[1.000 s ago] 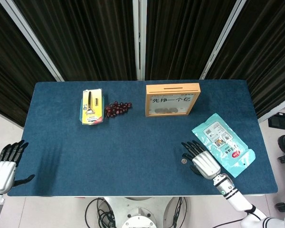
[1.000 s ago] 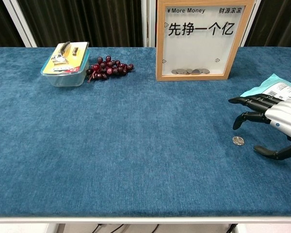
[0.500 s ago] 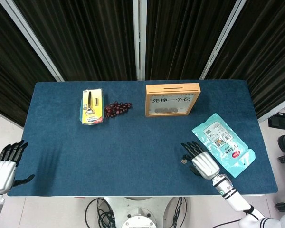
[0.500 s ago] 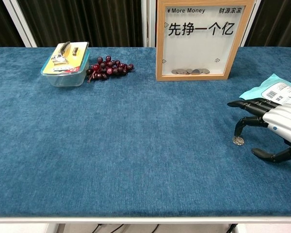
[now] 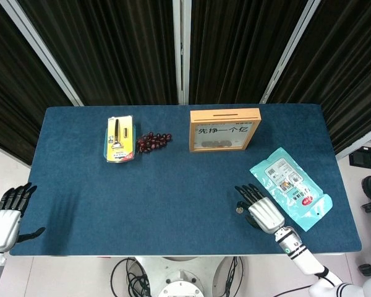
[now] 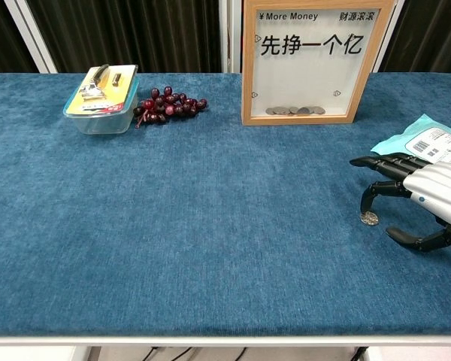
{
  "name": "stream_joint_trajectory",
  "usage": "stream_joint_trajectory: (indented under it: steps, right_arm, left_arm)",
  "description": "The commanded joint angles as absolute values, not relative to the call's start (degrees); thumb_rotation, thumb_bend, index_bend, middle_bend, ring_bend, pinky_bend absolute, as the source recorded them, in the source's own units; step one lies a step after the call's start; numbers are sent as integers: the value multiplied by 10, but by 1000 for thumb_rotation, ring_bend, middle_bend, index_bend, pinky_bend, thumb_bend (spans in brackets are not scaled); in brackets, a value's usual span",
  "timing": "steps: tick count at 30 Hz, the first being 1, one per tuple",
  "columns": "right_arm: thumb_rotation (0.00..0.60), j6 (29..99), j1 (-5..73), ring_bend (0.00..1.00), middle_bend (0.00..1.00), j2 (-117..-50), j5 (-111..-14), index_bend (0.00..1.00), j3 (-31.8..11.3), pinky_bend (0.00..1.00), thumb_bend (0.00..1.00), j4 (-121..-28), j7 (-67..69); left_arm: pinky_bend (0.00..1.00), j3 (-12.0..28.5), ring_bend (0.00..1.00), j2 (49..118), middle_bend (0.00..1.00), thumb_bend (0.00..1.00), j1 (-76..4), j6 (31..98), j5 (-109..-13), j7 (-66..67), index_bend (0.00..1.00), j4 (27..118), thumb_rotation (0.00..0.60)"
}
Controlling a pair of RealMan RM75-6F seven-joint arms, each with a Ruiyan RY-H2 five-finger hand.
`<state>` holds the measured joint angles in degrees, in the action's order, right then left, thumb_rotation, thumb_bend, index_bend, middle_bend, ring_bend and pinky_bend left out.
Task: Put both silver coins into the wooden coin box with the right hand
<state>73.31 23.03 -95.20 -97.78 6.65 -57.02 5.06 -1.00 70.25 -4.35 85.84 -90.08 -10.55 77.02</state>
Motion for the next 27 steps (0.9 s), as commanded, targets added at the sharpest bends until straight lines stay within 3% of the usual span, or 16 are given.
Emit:
stream_joint_trajectory:
  steps: [1,27]
  right_arm:
    - [600,732,230,0,1,-952,-977,388,66,0,327,-571,50]
    - [600,745,222,0,7,-952,-981,521,63,0,329,-551,43]
  left_arm:
    - [0,-10,0,703,0,15,-44,858,-900,-106,0,769,600]
    - [0,-14,0,708,0,15,-48,850,-905,-112,0,759,600]
